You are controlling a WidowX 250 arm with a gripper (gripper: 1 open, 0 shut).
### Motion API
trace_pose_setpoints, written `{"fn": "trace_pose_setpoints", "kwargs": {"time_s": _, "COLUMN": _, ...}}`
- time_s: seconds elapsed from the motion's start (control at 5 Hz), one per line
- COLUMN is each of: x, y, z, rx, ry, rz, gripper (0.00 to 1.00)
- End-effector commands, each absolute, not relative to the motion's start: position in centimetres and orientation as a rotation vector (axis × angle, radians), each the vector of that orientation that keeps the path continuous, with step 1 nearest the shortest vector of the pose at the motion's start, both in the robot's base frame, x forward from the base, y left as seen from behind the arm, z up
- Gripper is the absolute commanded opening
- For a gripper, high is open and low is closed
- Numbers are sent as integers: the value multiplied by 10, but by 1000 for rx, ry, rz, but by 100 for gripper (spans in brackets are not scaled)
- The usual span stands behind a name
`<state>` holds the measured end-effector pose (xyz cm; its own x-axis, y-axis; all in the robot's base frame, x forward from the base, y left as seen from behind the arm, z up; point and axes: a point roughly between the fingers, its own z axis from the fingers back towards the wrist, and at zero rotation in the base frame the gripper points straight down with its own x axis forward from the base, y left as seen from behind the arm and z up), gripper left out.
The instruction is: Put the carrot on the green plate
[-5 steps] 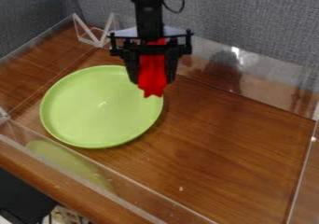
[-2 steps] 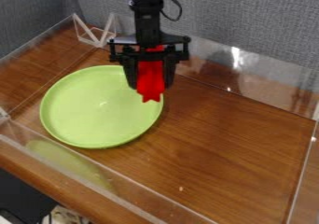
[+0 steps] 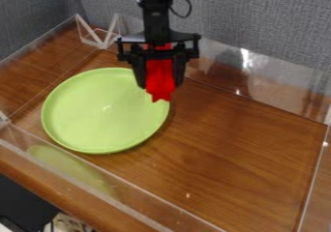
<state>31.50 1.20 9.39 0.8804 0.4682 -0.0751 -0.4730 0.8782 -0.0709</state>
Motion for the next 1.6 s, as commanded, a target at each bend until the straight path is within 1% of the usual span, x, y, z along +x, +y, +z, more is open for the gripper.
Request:
{"fn": "trace_pose_setpoints", "kwargs": {"time_s": 0.0, "x": 324, "y": 9, "z": 111, "rx": -98, "ry": 1, "rz": 479, "gripper": 0}}
{"fn": "trace_pose_setpoints", "kwargs": {"time_s": 0.8, "x": 320, "y": 8, "z": 135, "rx": -116, "ry": -16, "rz": 456, "gripper": 0}}
{"fn": "trace_pose_setpoints", "kwargs": {"time_s": 1.4, "x": 314, "y": 13, "z": 140, "rx": -113, "ry": -14, "rz": 468, "gripper": 0}}
